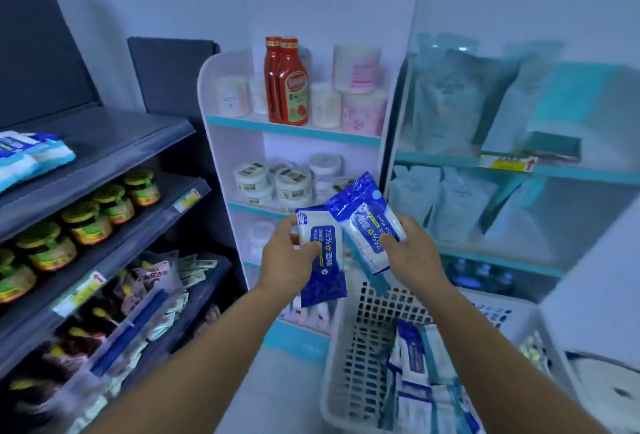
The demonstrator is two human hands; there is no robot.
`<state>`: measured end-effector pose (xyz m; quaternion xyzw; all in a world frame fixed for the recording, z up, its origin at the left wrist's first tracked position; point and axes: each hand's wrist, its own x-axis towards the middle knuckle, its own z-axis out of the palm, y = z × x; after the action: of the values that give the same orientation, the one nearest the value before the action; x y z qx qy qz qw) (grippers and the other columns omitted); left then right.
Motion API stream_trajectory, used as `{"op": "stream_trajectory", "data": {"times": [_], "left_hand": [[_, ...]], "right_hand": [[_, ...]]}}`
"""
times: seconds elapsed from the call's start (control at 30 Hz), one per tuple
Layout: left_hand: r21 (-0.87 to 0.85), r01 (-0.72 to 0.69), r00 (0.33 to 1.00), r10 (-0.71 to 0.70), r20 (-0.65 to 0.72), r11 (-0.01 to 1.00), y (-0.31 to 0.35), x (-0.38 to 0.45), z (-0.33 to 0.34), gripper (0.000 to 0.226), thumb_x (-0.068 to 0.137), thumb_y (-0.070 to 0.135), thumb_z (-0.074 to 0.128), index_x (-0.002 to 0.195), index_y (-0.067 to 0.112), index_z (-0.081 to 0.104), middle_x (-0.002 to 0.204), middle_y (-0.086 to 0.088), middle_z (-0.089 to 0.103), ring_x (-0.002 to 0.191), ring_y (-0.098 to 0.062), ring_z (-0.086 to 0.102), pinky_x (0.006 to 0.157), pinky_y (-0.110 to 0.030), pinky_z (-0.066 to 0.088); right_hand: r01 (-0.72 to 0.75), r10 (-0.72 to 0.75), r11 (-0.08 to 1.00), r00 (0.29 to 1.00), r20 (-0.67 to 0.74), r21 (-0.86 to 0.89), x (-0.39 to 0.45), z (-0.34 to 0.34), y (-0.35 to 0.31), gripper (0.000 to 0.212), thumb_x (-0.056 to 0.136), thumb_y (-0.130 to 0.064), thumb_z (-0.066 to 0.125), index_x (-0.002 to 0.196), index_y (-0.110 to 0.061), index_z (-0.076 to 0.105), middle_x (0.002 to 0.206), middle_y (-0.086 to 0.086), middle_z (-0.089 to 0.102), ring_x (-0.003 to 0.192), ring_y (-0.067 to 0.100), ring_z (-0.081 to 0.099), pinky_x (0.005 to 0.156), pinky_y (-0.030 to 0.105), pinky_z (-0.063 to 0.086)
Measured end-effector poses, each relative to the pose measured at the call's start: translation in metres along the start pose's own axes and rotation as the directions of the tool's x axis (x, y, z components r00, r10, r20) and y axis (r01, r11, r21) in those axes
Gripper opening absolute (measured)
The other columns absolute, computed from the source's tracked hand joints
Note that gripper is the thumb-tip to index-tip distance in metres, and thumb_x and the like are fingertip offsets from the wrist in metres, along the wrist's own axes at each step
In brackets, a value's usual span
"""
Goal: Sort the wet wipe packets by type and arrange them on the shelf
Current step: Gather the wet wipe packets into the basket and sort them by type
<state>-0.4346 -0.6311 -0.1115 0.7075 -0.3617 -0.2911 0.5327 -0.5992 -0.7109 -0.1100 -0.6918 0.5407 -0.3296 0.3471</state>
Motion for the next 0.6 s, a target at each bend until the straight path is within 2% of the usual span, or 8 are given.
{"op": "stream_trajectory", "data": {"times": [0.1,0.17,0.3,0.37,0.43,0.5,0.6], "left_hand": [[0.016,0.04,0.996,-0.041,0.077,0.999,-0.01,0.002,0.057,0.031,0.088,0.009,0.063,0.104,0.032,0.049,0.089,0.011,0.059,0.087,-0.019,0.063,0.075,-0.042,0.057],[0.035,0.06,0.99,-0.064,0.128,0.998,-0.017,0.001,0.091,0.031,0.088,0.009,0.063,0.104,0.03,0.049,0.088,0.01,0.059,0.087,-0.02,0.062,0.077,-0.04,0.056],[0.066,0.112,0.967,-0.124,0.221,0.992,-0.037,-0.002,0.145,0.033,0.088,0.01,0.063,0.112,0.026,0.049,0.085,0.005,0.059,0.078,-0.017,0.061,0.066,-0.028,0.05],[0.089,0.148,0.945,-0.167,0.282,0.985,-0.053,-0.004,0.171,0.033,0.088,0.008,0.062,0.113,0.025,0.049,0.082,0.006,0.06,0.07,-0.012,0.06,0.06,-0.026,0.049],[0.112,0.191,0.918,-0.218,0.332,0.975,-0.07,-0.006,0.193,0.032,0.088,0.007,0.062,0.111,0.025,0.049,0.085,0.003,0.062,0.072,-0.012,0.061,0.06,-0.025,0.051],[0.144,0.233,0.887,-0.271,0.374,0.962,-0.089,-0.008,0.213,0.032,0.088,0.005,0.063,0.111,0.022,0.049,0.094,-0.002,0.064,0.08,-0.018,0.064,0.068,-0.029,0.054],[0.197,0.281,0.844,-0.339,0.415,0.939,-0.122,-0.008,0.24,0.03,0.087,0.001,0.063,0.106,0.019,0.048,0.093,-0.001,0.062,0.082,-0.019,0.063,0.07,-0.032,0.055]], "right_hand": [[-0.085,0.085,0.996,0.996,-0.009,-0.016,0.006,-0.028,0.048,0.024,0.092,-0.017,0.05,0.116,-0.014,0.055,0.105,0.005,0.063,0.091,0.023,0.058,0.074,0.031,0.042],[-0.142,0.142,0.989,0.99,-0.007,-0.031,0.009,-0.044,0.079,0.024,0.093,-0.017,0.05,0.116,-0.014,0.054,0.107,0.008,0.064,0.093,0.026,0.06,0.077,0.034,0.045],[-0.249,0.252,0.963,0.968,0.011,-0.098,0.011,-0.067,0.132,0.021,0.094,-0.02,0.05,0.114,-0.016,0.052,0.104,0.004,0.061,0.092,0.024,0.058,0.075,0.031,0.043],[-0.326,0.334,0.931,0.942,0.024,-0.167,0.009,-0.075,0.161,0.022,0.092,-0.024,0.052,0.114,-0.021,0.054,0.097,-0.001,0.059,0.092,0.024,0.058,0.081,0.034,0.045],[-0.404,0.425,0.888,0.903,0.057,-0.219,0.006,-0.078,0.19,0.014,0.088,-0.026,0.055,0.102,-0.025,0.056,0.092,-0.003,0.062,0.089,0.024,0.06,0.086,0.039,0.048],[-0.469,0.501,0.848,0.862,0.084,-0.248,0.001,-0.078,0.215,0.01,0.086,-0.024,0.06,0.095,-0.025,0.055,0.09,-0.001,0.064,0.087,0.023,0.06,0.084,0.035,0.048],[-0.529,0.582,0.795,0.803,0.129,-0.298,-0.002,-0.071,0.253,0.019,0.085,-0.02,0.064,0.103,-0.022,0.057,0.09,0.001,0.062,0.083,0.022,0.059,0.075,0.029,0.046]]}}
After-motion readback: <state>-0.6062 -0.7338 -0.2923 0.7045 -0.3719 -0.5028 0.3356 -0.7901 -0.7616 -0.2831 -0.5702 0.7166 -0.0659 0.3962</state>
